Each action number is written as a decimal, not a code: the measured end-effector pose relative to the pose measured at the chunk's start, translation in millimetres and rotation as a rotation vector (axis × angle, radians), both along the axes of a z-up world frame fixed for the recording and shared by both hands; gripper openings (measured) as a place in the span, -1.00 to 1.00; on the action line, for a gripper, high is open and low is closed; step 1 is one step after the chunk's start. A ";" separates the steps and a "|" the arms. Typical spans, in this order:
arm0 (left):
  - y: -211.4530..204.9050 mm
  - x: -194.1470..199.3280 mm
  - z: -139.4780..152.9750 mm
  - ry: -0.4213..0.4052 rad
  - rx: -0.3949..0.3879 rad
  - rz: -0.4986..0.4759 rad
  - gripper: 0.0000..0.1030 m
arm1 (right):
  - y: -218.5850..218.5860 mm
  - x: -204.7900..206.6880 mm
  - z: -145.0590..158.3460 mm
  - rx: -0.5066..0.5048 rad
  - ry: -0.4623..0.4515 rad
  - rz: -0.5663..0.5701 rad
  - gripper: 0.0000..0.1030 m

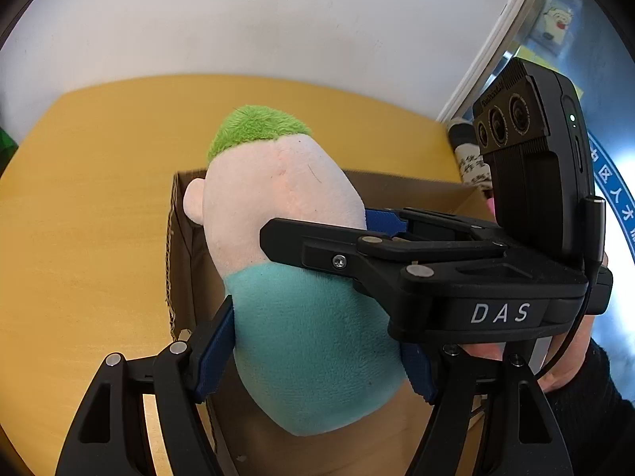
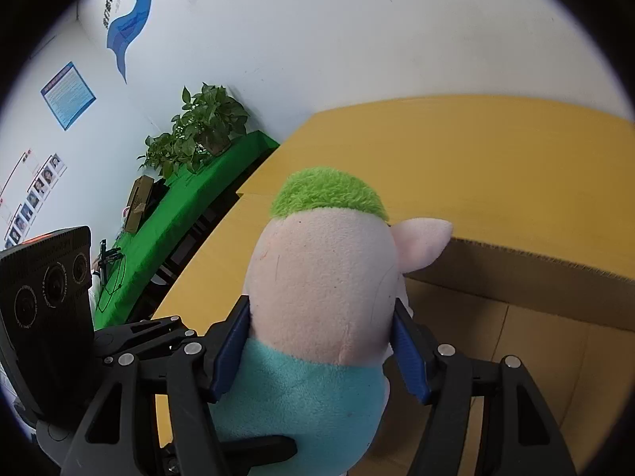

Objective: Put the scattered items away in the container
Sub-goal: 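Carry the plush pig in both tools over the cardboard box, then open both tools, dropping the plush pig into the box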

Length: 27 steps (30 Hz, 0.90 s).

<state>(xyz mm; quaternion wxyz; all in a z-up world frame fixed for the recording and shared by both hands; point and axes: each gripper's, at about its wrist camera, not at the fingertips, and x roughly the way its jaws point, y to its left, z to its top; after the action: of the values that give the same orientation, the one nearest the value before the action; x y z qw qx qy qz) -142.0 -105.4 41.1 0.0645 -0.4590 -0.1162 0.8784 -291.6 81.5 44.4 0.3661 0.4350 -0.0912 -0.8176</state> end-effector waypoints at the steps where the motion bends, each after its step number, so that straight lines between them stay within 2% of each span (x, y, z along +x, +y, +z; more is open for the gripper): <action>1: -0.1 -2.0 -3.9 -0.008 -0.001 0.004 0.51 | 0.8 -1.6 -5.1 -0.003 -0.005 -0.001 0.27; 9: -0.2 -15.6 -32.5 -0.060 0.013 0.052 0.53 | -0.8 -12.4 -32.2 0.012 0.006 -0.003 0.29; 14: 8.5 -3.9 -25.8 -0.023 -0.004 0.081 0.60 | 1.9 -14.7 -34.2 -0.008 -0.011 -0.029 0.61; 15: 9.7 1.0 -20.8 -0.008 -0.007 0.089 0.60 | 2.6 -13.4 -32.5 -0.003 -0.008 -0.037 0.62; 19: 10.3 35.4 11.9 0.057 -0.029 0.164 0.65 | 11.2 0.8 -9.2 0.040 0.056 -0.068 0.62; 20: 2.0 32.6 19.9 0.080 -0.033 0.181 0.68 | 15.2 3.7 -0.8 0.036 0.061 -0.079 0.62; 22: -0.2 56.6 34.3 0.119 -0.054 0.223 0.74 | 27.2 14.3 19.3 0.017 0.064 -0.111 0.62; 25: 18.8 92.5 67.1 0.185 -0.080 0.266 0.89 | 43.8 43.2 47.6 0.011 0.079 -0.138 0.62; 27: 34.7 114.9 75.5 0.225 -0.109 0.279 0.91 | 50.9 71.3 65.6 0.033 0.106 -0.150 0.62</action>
<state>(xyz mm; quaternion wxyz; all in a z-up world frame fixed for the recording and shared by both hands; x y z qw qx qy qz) -27.0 -70.7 116.6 -0.0705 -0.3400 -0.1228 0.9297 -220.3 132.4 110.0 0.3009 0.3890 -0.0906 -0.8660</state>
